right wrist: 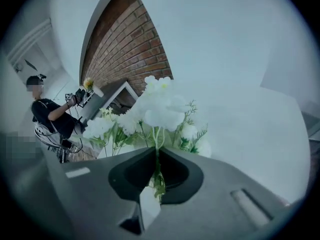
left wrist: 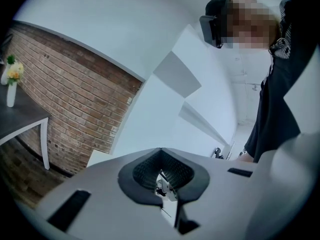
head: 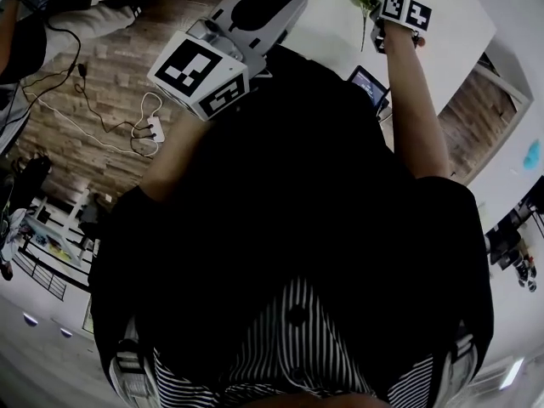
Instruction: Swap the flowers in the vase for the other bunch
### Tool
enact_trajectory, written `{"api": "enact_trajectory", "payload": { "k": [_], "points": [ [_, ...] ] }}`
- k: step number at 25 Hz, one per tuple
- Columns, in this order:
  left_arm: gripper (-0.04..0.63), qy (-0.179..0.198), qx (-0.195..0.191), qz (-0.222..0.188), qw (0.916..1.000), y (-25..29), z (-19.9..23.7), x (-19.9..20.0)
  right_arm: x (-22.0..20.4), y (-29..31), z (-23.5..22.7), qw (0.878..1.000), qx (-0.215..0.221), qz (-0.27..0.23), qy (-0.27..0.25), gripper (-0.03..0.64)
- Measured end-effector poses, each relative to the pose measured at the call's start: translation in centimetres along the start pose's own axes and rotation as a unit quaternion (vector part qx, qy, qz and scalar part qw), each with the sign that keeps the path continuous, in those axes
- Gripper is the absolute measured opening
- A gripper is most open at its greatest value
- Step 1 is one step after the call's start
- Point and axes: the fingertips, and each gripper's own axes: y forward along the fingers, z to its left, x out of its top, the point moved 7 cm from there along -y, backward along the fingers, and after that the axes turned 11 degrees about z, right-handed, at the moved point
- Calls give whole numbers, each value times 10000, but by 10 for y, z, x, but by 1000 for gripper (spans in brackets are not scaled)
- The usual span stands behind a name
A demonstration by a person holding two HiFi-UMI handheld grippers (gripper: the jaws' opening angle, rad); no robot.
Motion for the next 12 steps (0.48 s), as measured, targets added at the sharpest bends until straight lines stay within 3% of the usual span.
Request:
{"api": "enact_trajectory", "payload": {
  "k": [12],
  "points": [
    [6, 358, -408, 61, 9985, 13, -12, 4, -1, -73, 9, 9910, 325, -1280, 231, 23]
  ]
}}
